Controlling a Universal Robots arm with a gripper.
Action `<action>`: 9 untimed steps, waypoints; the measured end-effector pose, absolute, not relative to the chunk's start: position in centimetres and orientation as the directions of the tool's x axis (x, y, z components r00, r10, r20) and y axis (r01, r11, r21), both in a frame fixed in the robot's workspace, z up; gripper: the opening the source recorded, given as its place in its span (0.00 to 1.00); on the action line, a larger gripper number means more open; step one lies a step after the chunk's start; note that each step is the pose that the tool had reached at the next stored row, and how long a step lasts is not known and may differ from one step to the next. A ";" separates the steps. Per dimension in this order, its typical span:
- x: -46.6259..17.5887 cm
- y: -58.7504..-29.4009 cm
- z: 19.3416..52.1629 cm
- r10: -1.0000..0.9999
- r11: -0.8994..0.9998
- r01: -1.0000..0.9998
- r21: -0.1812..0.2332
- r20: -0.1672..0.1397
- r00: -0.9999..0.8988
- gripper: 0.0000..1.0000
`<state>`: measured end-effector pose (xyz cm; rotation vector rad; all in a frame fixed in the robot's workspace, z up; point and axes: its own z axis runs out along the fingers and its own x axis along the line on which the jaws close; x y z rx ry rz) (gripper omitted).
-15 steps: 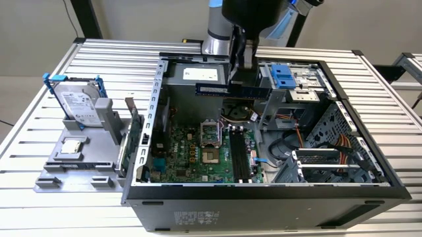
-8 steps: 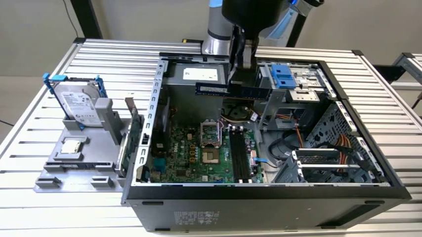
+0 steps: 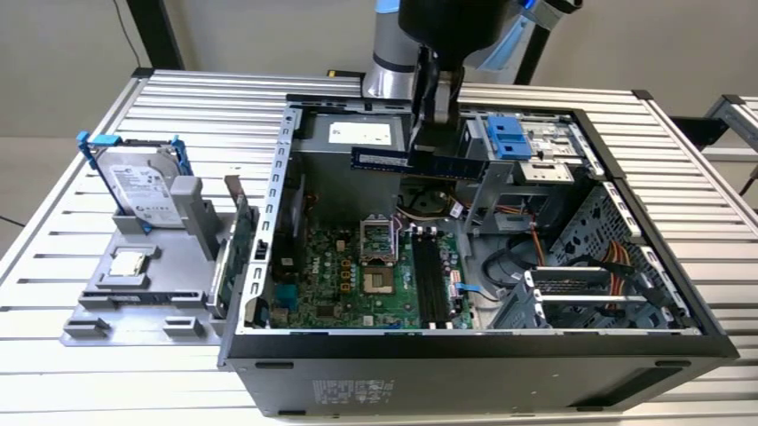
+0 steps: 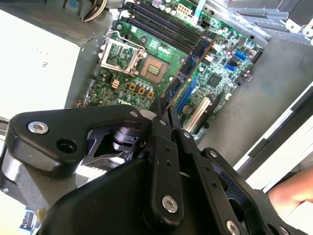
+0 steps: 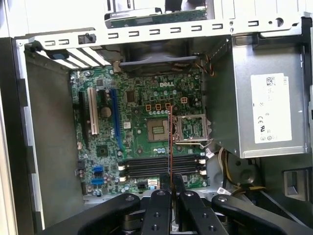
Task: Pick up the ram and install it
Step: 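Insert the ram into the slot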
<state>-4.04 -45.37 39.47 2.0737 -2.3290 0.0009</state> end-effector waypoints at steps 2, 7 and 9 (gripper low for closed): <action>-4.0 -45.4 39.5 -0.993 0.121 -0.993 0.015 0.018 -0.121 0.00; -4.0 -45.4 39.5 -0.991 0.135 -0.991 0.015 0.018 -0.134 0.00; -4.0 -45.4 39.5 -0.990 0.140 -0.990 0.015 0.018 -0.140 0.00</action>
